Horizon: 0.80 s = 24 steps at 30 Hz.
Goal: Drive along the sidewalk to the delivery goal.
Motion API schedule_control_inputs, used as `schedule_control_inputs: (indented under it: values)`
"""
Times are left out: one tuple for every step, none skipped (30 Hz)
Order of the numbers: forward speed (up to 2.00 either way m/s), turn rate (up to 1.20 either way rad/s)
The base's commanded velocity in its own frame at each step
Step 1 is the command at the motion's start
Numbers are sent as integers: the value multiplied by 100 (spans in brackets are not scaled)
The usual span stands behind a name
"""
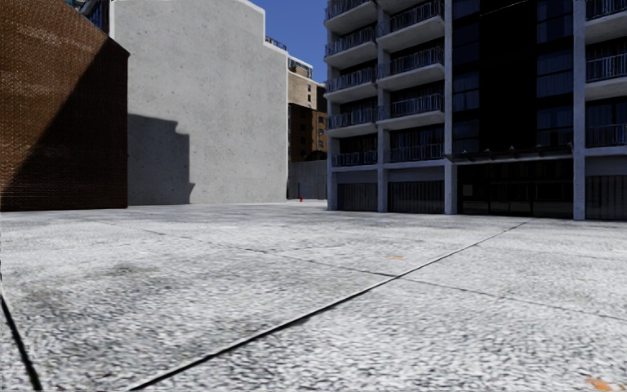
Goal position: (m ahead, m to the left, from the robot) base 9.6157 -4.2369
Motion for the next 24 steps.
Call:
schedule_control_inputs:
  values:
    - [200, -27]
    - [200, -32]
    - [200, -32]
    - [200, -33]
    - [200, -34]
    - [200, -34]
    - [200, -34]
    - [200, -34]
    - [200, -34]
    - [200, -34]
    - [200, -34]
    - [200, -34]
    - [200, -34]
    - [200, -34]
    - [200, -34]
    - [200, -34]
    - [200, -34]
    - [200, -34]
    - [200, -34]
    - [200, -34]
    - [200, -34]
    - [200, -34]
    - [200, -34]
    - [200, -34]
